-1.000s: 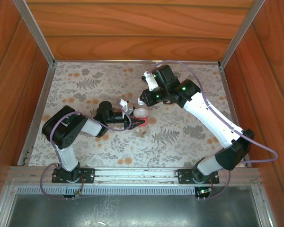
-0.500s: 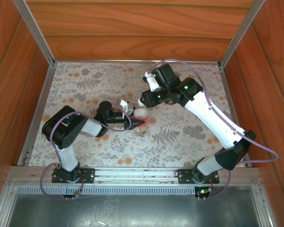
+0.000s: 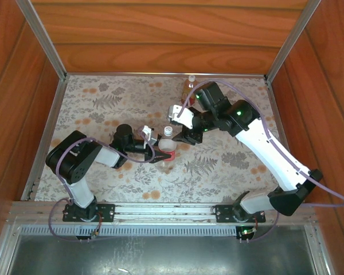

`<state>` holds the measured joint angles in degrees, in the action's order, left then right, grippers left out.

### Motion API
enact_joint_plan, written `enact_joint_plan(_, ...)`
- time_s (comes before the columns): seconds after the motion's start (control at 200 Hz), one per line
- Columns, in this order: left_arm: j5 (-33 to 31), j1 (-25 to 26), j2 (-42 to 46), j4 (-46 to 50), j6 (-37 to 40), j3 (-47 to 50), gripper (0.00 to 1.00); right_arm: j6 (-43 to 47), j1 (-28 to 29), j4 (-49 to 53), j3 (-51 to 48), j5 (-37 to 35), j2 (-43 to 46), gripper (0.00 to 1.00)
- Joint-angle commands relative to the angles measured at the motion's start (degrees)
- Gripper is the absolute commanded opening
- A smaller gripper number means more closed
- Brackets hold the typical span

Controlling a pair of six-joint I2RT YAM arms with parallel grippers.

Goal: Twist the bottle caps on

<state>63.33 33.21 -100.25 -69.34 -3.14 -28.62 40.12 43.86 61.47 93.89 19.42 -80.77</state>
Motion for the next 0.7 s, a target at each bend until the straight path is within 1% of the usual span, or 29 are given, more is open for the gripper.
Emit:
enact_joint_plan(0.0, 3.7, -0.7, 0.0, 4.12, 1.25, 1.45, 0.64, 11.51, -0.32, 7.4, 5.22, 4.96, -4.91, 0.61)
enact_joint_plan(0.115, 3.97, -1.29, -0.12, 4.47, 1.73, 1.42, 0.65, 11.89, -1.04, 10.54, 10.92, 6.25, -9.34, 0.59)
enact_joint_plan(0.235, 4.25, -1.73, -0.05, 4.74, 2.19, 1.59, 0.64, 12.54, -1.73, 13.05, 14.25, 7.77, -12.55, 0.56)
enact_joint_plan(0.375, 4.5, -1.84, 0.26, 5.01, 2.69, 1.96, 0.64, 13.08, -2.41, 14.03, 15.81, 8.34, -13.99, 0.52)
enact_joint_plan(0.39, 4.48, -1.86, 0.24, 5.01, 2.78, 1.99, 0.65, 13.14, -2.45, 14.16, 15.88, 8.35, -15.71, 0.52)
enact_joint_plan(0.425, 4.51, -1.88, 0.28, 5.09, 2.87, 1.99, 0.65, 13.08, -2.59, 14.28, 16.34, 8.52, -16.39, 0.51)
enact_joint_plan(0.695, 4.82, -1.88, 0.12, 5.53, 3.22, 1.72, 0.64, 11.9, -2.9, 13.88, 17.56, 8.59, -19.16, 0.51)
